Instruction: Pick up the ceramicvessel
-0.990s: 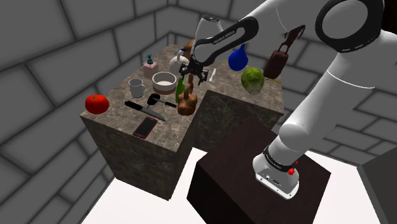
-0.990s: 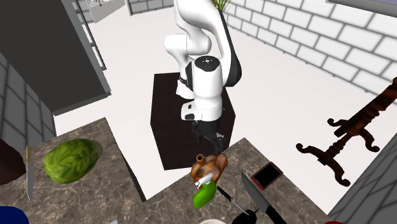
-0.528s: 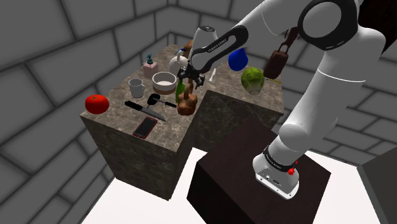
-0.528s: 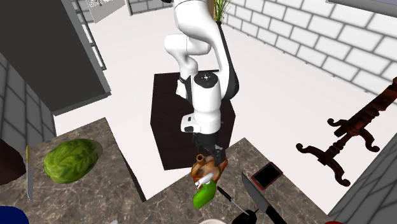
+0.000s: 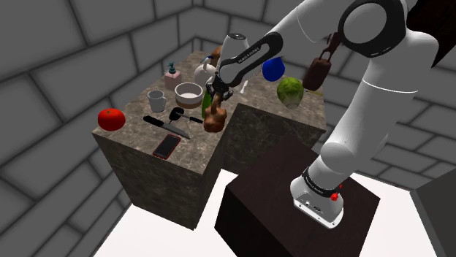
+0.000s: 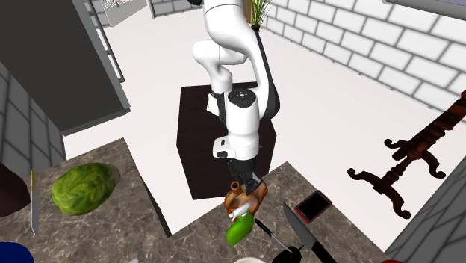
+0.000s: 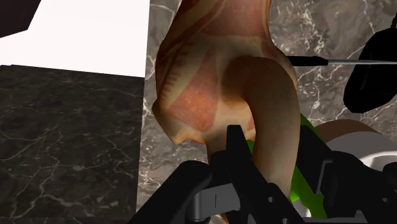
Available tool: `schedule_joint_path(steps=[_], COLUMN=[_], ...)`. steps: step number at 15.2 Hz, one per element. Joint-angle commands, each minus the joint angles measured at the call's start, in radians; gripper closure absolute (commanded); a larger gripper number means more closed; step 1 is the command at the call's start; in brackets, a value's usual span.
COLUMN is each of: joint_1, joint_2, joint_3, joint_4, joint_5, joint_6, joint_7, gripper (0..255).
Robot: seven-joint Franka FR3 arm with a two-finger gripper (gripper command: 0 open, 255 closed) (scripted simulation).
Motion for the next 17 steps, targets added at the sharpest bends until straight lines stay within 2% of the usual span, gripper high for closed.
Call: schedule_joint_path(steps=[1,5,17], joint_1=[0.000,0.000,-0.010], joint_2=[0.001,0.002,-0.113], joint_3=[0.000,0.000,0.013], joint_4=[0.000,-0.003,0.035], joint_5=[0.000,0.000,0.042], joint_6=[0.001,0.005,-0.145], joint_7=[0.000,0.000,-0.027], gripper=[255,255,255])
